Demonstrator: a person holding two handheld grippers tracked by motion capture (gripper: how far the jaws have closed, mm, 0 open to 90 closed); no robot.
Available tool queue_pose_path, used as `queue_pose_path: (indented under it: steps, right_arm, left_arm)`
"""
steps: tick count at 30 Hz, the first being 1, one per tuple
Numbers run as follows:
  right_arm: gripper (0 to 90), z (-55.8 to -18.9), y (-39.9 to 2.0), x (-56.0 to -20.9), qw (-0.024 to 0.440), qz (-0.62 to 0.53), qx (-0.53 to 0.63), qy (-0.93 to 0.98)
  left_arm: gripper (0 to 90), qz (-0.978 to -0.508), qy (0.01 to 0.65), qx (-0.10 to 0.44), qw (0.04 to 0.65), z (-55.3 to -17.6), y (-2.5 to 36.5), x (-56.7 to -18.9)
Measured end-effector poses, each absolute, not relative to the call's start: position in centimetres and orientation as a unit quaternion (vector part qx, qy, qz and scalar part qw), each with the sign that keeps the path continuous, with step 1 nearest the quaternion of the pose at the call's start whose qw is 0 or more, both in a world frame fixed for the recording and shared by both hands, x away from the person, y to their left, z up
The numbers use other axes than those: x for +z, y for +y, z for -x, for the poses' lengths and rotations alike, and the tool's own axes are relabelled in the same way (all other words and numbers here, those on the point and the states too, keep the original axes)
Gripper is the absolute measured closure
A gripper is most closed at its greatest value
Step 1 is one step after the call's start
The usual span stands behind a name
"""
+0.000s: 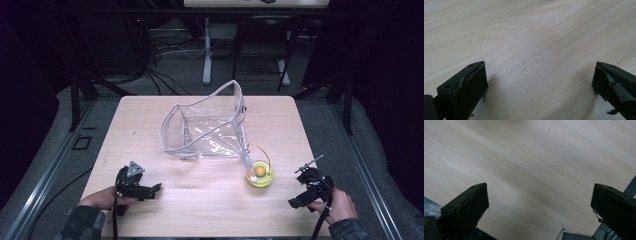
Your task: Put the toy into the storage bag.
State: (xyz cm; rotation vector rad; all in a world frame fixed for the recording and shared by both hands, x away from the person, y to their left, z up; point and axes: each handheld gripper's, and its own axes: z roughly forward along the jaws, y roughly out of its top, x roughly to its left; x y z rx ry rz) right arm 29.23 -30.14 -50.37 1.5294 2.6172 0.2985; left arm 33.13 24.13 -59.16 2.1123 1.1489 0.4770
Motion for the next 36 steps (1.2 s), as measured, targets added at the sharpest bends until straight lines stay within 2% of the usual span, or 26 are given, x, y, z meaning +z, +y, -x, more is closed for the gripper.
queue_pose_path:
  steps: [5, 28, 36]
  right_arm:
    - [3.6, -29.2, -29.6, -49.0, 0.049, -0.49, 0.101, 0.864]
    - [1.0, -31.7, -25.9, -43.4, 0.085, -0.435, 0.128, 0.887]
    - [0.3, -32.4, -24.5, -42.5, 0.09, -0.414, 0.139, 0.895]
  left_arm:
    - [0.0, -0.811, 0.441, 0.183, 0.338, -33.1, 24.1, -59.2]
    - [0.0, -0.811, 0.441, 0.183, 0.338, -33.1, 24.1, -59.2]
    - [0.0, -0.811, 0.441, 0.183, 0.338, -33.1, 24.1, -59.2]
